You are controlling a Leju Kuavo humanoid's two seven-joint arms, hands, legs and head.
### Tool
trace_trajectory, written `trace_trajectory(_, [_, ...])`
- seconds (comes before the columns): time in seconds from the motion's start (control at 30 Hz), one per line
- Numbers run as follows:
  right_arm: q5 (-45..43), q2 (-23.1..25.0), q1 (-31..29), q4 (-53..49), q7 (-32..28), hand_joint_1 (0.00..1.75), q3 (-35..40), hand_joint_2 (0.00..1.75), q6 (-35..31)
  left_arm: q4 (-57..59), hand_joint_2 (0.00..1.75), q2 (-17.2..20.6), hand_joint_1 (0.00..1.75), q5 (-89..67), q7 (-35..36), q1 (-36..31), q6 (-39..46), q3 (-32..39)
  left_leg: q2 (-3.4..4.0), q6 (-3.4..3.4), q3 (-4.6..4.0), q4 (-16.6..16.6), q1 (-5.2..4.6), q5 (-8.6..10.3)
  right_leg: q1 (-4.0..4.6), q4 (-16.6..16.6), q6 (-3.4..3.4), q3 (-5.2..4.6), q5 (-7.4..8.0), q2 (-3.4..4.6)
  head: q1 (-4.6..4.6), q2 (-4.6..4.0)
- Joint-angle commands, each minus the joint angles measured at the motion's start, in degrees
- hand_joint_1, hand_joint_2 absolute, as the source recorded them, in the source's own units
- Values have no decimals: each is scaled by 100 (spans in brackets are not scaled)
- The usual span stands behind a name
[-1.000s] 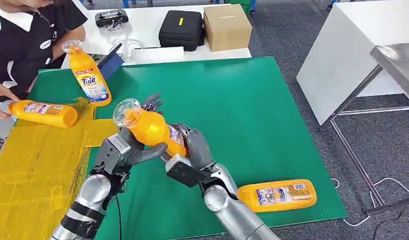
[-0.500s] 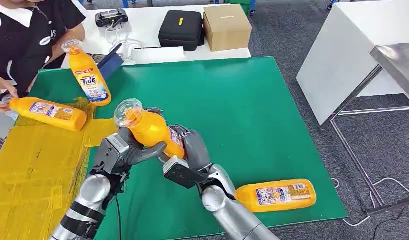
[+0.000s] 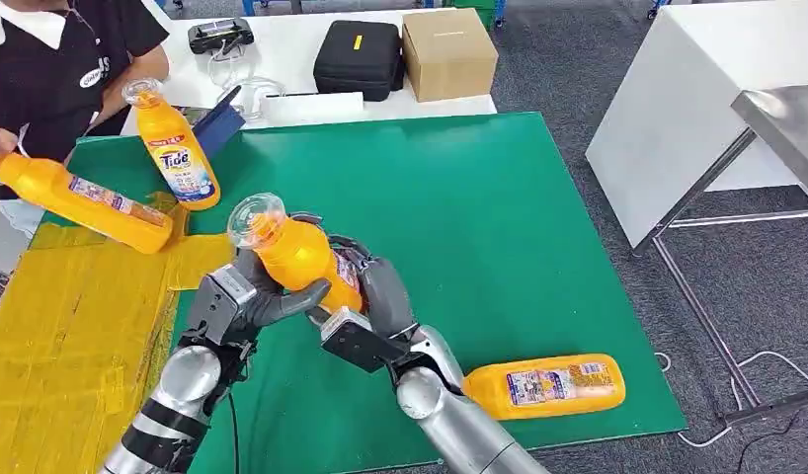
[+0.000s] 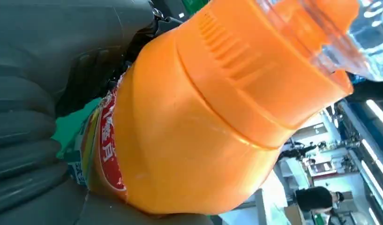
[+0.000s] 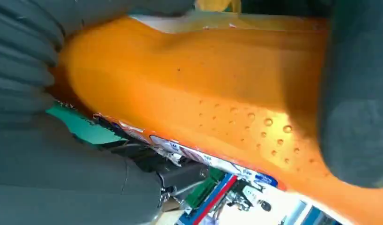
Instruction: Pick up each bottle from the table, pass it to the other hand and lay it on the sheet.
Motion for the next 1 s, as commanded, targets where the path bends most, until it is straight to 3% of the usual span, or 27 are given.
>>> trace_trajectory(0.03, [-178,-681,523,-1074,36,0,-441,0,77,-500,175,296,175,-178,-48,309,369,616,-17,-4,44,-3,5,-20,4,-7,-8,47,-20,-8,0,0])
trace_trajectory(0.17, [-165,-641,534,-1101,42,0,-464,0,106,-485,175,255,175,-366,-71,298,520,626,-9,-4,20,0,2,-10,2,-1,-6,21,-10,-3,-2,0])
trace_trajectory(0.27, [-321,-812,930,-1747,-23,0,-758,0,144,-609,175,405,175,-1046,11,408,1084,875,-16,-4,17,-1,4,-8,3,-3,-7,20,-9,-10,0,0])
trace_trajectory(0.37, [-328,-893,1457,-2406,-58,0,-1169,0,266,-596,175,537,175,-3462,448,615,2352,1245,-18,-7,45,0,6,-22,5,-2,-12,47,-22,-7,-2,0])
trace_trajectory(0.4, [-369,-900,1570,-2547,-77,0,-1286,0,288,-567,175,589,175,-3631,500,651,2294,1294,-13,-3,18,-6,1,-8,1,-6,-6,20,-9,-7,0,0])
trace_trajectory(0.53, [-801,-936,1789,-2856,-203,0,-1505,0,652,-447,175,708,175,-3896,462,755,2254,1439,-17,-6,44,-3,3,-23,2,-3,-10,45,-23,-7,-2,0])
trace_trajectory(0.57, [-780,-910,1803,-2861,-217,0,-1533,175,687,-400,175,742,175,-4239,517,757,2362,1415,-12,-4,21,-4,1,-11,1,-4,-6,21,-12,-6,-2,0])
trace_trajectory(0.67, [-697,-894,1836,-2955,-247,0,-1552,175,765,-99,175,897,175,-6029,1094,699,2779,1248,-10,-5,24,-3,3,-13,2,-3,-8,24,-12,-3,-2,0])
trace_trajectory(0.8, [-795,-882,1696,-2860,-220,0,-1505,175,1058,908,175,1117,175,-7444,1551,358,2637,827,-24,-9,49,-6,5,-17,3,-5,-14,49,-19,-12,-2,0])
trace_trajectory(0.97, [-771,-854,1646,-2823,-224,0,-1413,175,1145,1909,175,1117,175,-7873,1959,-80,2447,749,-26,-9,43,-4,6,-12,4,-5,-14,41,-16,-16,0,0])
trace_trajectory(1.0, [-765,-858,1620,-2806,-217,0,-1366,175,1155,2259,175,1106,175,-8349,2311,-201,2652,694,-19,-6,26,-7,3,-4,3,-7,-10,24,-8,-13,0,0])
